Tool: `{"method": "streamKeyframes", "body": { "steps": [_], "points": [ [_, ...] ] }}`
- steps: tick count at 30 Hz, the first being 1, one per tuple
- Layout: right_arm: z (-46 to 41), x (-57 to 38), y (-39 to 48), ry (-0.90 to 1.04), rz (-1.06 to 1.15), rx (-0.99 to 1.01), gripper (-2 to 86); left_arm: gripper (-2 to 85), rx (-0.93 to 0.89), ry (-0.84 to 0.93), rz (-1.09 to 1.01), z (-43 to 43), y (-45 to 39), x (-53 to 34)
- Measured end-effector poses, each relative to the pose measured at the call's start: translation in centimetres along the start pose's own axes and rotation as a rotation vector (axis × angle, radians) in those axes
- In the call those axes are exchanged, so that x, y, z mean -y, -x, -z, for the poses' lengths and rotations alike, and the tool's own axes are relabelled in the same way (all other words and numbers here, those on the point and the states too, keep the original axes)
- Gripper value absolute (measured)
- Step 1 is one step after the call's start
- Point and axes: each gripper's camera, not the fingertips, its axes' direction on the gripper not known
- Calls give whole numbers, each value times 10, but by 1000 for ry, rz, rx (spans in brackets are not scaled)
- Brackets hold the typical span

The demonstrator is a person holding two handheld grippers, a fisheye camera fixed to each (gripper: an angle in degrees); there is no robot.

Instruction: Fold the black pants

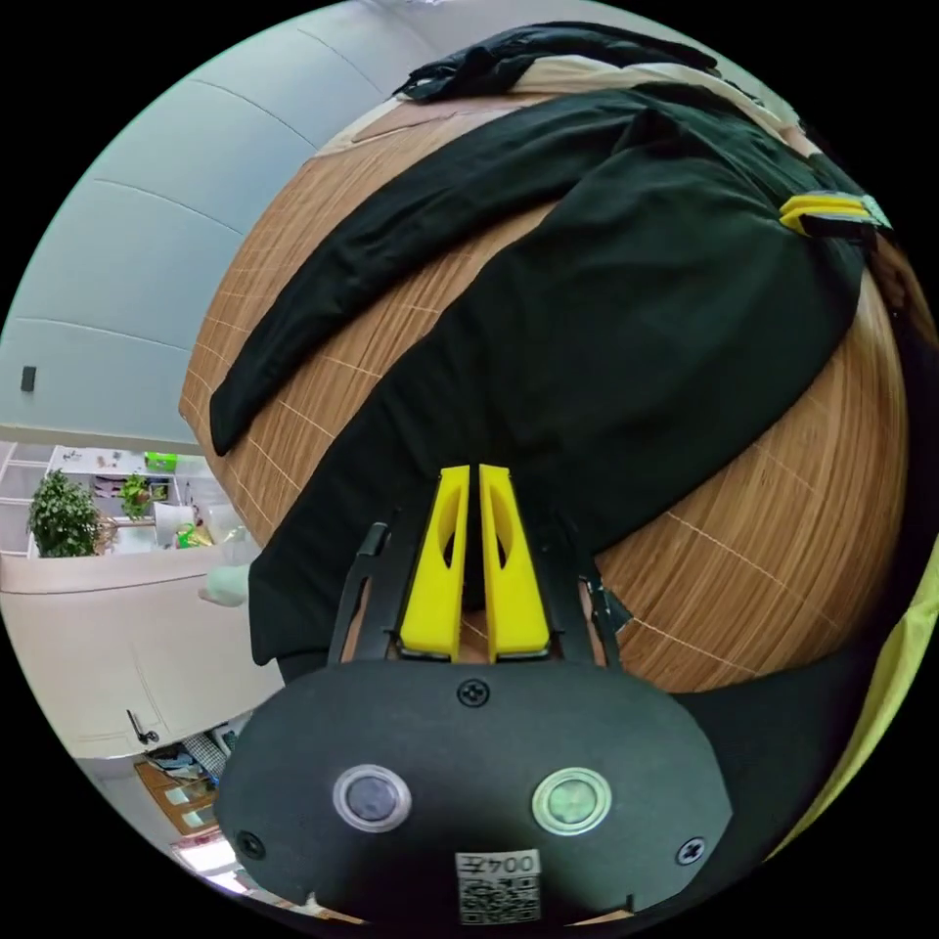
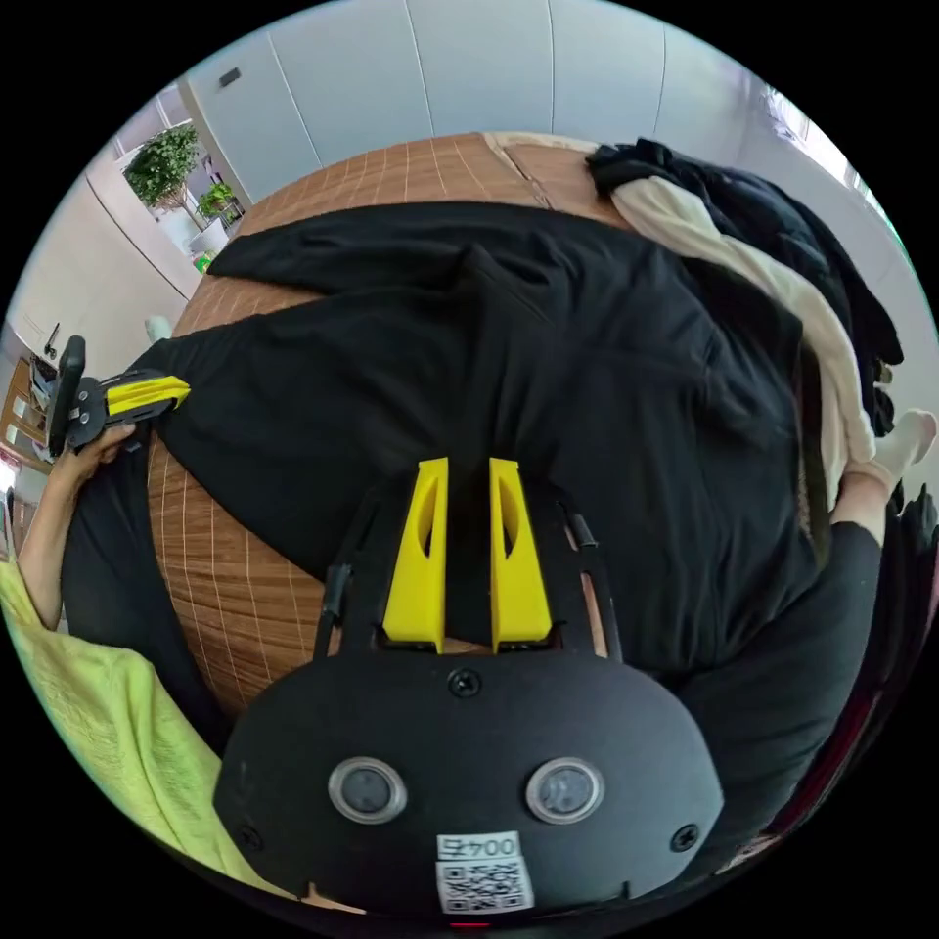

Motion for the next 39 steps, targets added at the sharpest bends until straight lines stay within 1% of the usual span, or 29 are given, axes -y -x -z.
{"method": "streamKeyframes", "body": {
  "steps": [3,6,7,9,11,12,13,14,15,16,17,18,22,24,26,27,28,30,33,34,38,39],
  "points": [
    [-16,-11,-11,-69,-34,31,76,13,63,-1,-11,-6,1,0],
    [-15,-4,-16,-18,21,29,84,8,29,-50,38,-9,9,-8],
    [-5,-5,-26,-36,17,7,86,7,23,-63,47,-9,9,-11],
    [13,-8,-55,-79,-26,-47,86,5,10,-87,88,-10,11,-17],
    [29,-8,-119,-73,-135,-74,82,4,9,-87,103,-11,11,-17],
    [31,-8,-138,-71,-166,-68,80,4,10,-90,107,-12,10,-18],
    [32,-6,-176,-55,-225,-23,80,4,8,-95,114,-12,11,-19],
    [27,-3,-212,-15,-275,45,81,4,5,-98,119,-13,11,-19],
    [24,-1,-228,12,-289,96,82,4,-2,-101,128,-14,13,-20],
    [17,4,-254,59,-292,198,85,4,-12,-102,137,-14,14,-21],
    [13,10,-272,97,-274,252,89,4,-17,-103,141,-15,15,-21],
    [10,13,-278,124,-262,257,94,4,-26,-104,148,-15,17,-22],
    [-24,28,-305,362,-177,257,115,4,-35,-105,162,-17,19,-20],
    [-43,31,-304,465,-136,267,99,5,-30,-107,163,-18,19,-19],
    [-69,34,-287,625,-26,221,43,5,-25,-107,162,-18,19,-19],
    [-74,34,-281,663,1,196,45,5,-23,-107,159,-19,19,-18],
    [-81,36,-276,695,11,101,48,5,-20,-107,157,-19,19,-18],
    [-87,40,-275,719,4,70,59,4,-15,-105,155,-19,19,-17],
    [-66,50,-280,603,-15,-4,74,5,-12,-109,156,-20,20,-16],
    [-53,54,-286,509,-52,2,73,5,-14,-109,158,-20,21,-15],
    [-27,63,-310,108,-230,159,80,6,-16,-107,160,-21,24,-12],
    [-28,63,-312,75,-256,172,82,5,-13,-105,159,-21,24,-11]
  ]
}}
